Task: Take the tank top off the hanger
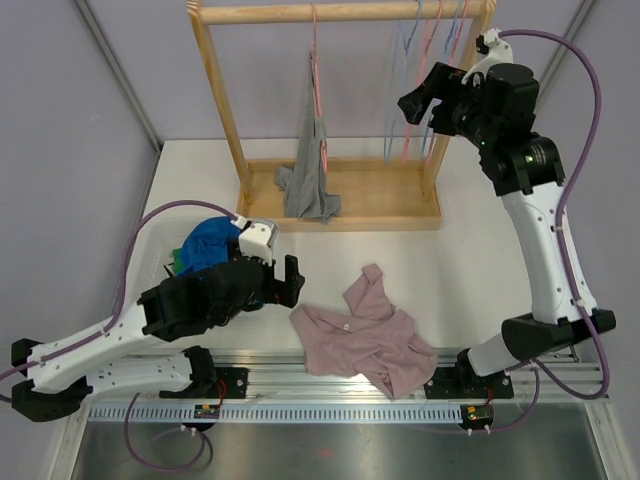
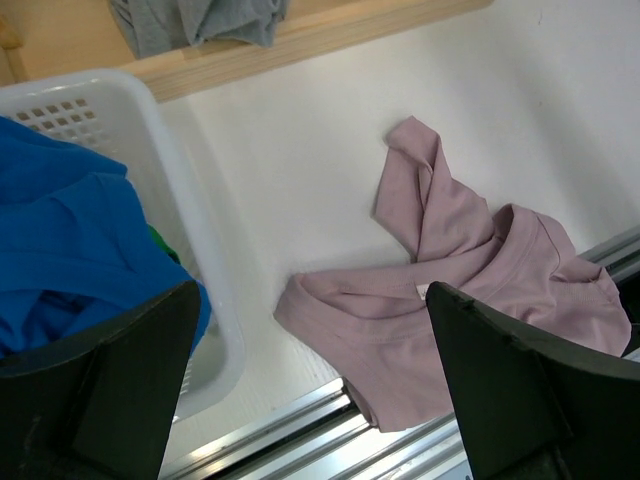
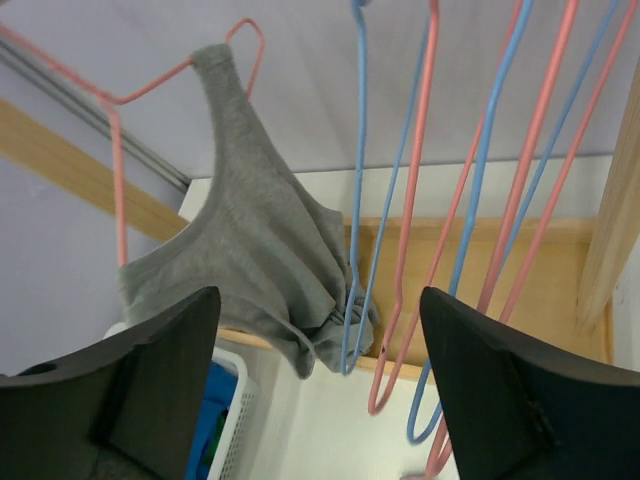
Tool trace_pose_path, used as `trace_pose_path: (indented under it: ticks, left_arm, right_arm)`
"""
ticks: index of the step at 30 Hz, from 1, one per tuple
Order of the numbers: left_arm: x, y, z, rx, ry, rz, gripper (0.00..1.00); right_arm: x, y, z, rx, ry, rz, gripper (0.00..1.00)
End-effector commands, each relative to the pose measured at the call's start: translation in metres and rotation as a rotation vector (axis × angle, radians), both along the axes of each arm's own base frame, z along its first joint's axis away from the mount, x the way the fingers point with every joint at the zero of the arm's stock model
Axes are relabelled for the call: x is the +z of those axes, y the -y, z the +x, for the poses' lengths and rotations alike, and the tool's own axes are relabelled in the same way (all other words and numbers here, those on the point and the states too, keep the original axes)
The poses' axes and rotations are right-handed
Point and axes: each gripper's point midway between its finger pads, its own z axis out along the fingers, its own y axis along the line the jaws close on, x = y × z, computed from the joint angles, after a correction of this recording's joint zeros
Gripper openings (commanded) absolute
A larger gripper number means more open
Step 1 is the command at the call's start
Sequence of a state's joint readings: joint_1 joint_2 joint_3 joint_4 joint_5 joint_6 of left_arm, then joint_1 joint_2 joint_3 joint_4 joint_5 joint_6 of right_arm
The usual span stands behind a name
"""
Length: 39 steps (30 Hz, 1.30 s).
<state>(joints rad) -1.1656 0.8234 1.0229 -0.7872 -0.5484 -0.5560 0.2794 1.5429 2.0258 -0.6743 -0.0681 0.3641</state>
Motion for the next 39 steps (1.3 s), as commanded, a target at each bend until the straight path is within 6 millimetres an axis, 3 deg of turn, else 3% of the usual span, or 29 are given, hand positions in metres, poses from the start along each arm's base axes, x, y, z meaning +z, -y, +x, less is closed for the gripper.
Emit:
trace_pose_path:
  ticks: [1, 2, 4, 7, 17, 18, 20, 21, 23, 24, 27, 34, 35, 37, 38, 39]
  left_arm:
    - [0.004, 0.035, 0.000, -0.054, 0.001, -0.102, 0.99]
    - [-0.001, 0.041, 0.000, -0.062, -0.001, -0.095, 0.99]
    - [-0.011, 0.055, 0.003, -0.074, -0.011, -0.082, 0.99]
    - [-0.025, 0.074, 0.003, -0.097, -0.029, -0.061, 0.99]
    - [-0.091, 0.160, -0.012, -0.184, -0.111, 0.109, 0.99]
    - [-0.105, 0.171, -0.011, -0.184, -0.126, 0.140, 0.99]
    - [-0.119, 0.184, -0.014, -0.198, -0.156, 0.152, 0.99]
    - [-0.138, 0.192, -0.015, -0.207, -0.177, 0.187, 0.99]
    - [-0.149, 0.203, -0.016, -0.213, -0.198, 0.194, 0.99]
    - [-0.164, 0.206, -0.015, -0.210, -0.212, 0.225, 0.99]
    - [-0.177, 0.219, -0.017, -0.222, -0.237, 0.240, 0.99]
    - [-0.232, 0.227, -0.049, -0.295, -0.375, 0.289, 0.99]
    - [-0.245, 0.223, -0.054, -0.296, -0.395, 0.314, 0.89]
    - [-0.253, 0.220, -0.060, -0.299, -0.415, 0.333, 0.70]
    - [-0.253, 0.215, -0.061, -0.295, -0.414, 0.340, 0.46]
    - [-0.248, 0.213, -0.060, -0.279, -0.396, 0.337, 0.34]
  right_arm:
    - [0.068, -0.004, -0.060, 0.105, 0.183, 0.092, 0.91]
    - [0.069, -0.007, -0.078, 0.152, 0.191, 0.099, 0.99]
    - [0.066, -0.008, -0.099, 0.193, 0.184, 0.110, 0.99]
    - [0.040, -0.008, -0.147, 0.274, 0.159, 0.125, 0.99]
    - [-0.034, 0.030, -0.241, 0.207, 0.139, 0.108, 1.00]
    - [-0.043, 0.033, -0.249, 0.204, 0.117, 0.093, 0.99]
    - [-0.045, 0.039, -0.269, 0.207, 0.141, 0.089, 1.00]
    - [-0.047, 0.041, -0.276, 0.206, 0.141, 0.086, 1.00]
    - [-0.049, 0.048, -0.296, 0.206, 0.157, 0.081, 1.00]
    - [-0.050, 0.051, -0.305, 0.206, 0.157, 0.075, 1.00]
    - [-0.045, 0.058, -0.327, 0.206, 0.190, 0.066, 0.99]
    - [-0.053, 0.063, -0.345, 0.210, 0.182, 0.043, 0.99]
    - [-0.054, 0.062, -0.346, 0.217, 0.181, 0.045, 1.00]
    - [-0.056, 0.060, -0.347, 0.232, 0.185, 0.051, 1.00]
    - [-0.055, 0.059, -0.347, 0.237, 0.189, 0.056, 0.99]
    - [-0.057, 0.058, -0.348, 0.243, 0.190, 0.059, 1.00]
